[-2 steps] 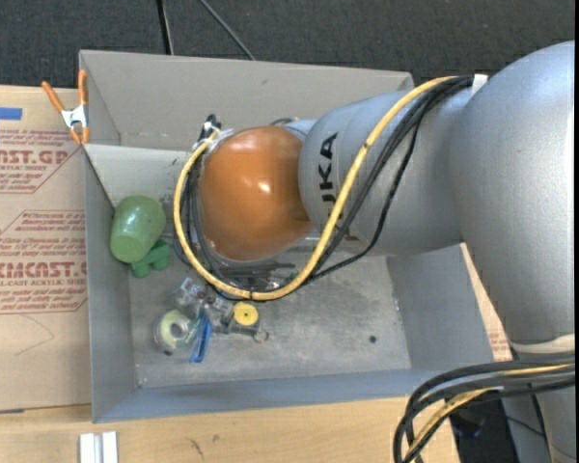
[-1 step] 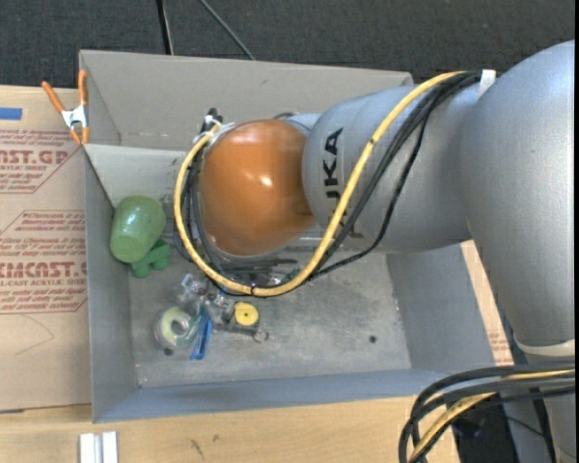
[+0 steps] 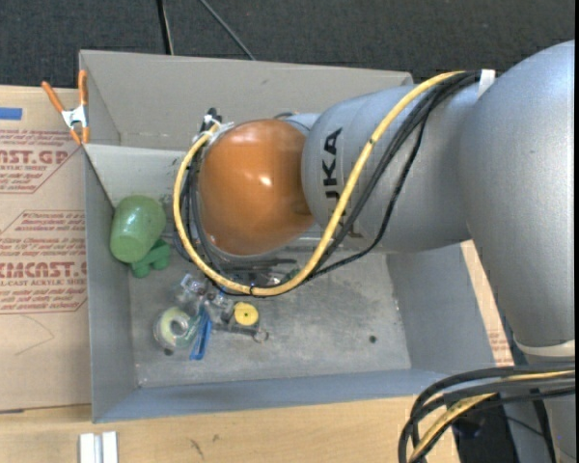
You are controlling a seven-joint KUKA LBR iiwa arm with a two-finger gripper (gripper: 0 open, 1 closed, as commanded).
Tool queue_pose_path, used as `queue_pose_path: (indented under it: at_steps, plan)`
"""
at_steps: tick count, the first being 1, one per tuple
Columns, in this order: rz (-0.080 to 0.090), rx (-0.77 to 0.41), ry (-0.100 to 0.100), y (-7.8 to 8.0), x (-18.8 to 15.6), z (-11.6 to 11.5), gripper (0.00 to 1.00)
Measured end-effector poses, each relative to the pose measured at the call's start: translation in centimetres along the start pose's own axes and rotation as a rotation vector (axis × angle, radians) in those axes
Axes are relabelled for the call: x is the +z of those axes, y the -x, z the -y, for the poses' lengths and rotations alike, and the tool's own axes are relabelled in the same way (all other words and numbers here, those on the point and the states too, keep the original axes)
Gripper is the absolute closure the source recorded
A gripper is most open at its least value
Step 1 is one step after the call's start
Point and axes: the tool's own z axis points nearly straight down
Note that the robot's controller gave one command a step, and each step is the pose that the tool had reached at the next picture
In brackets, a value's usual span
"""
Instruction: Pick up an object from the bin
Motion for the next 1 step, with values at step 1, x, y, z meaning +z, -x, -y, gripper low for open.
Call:
queue_pose_path:
  at_steps: [1]
  plan:
    - [0.002,0.0,-0.002,0.15,-2.77,-0.02,1.0]
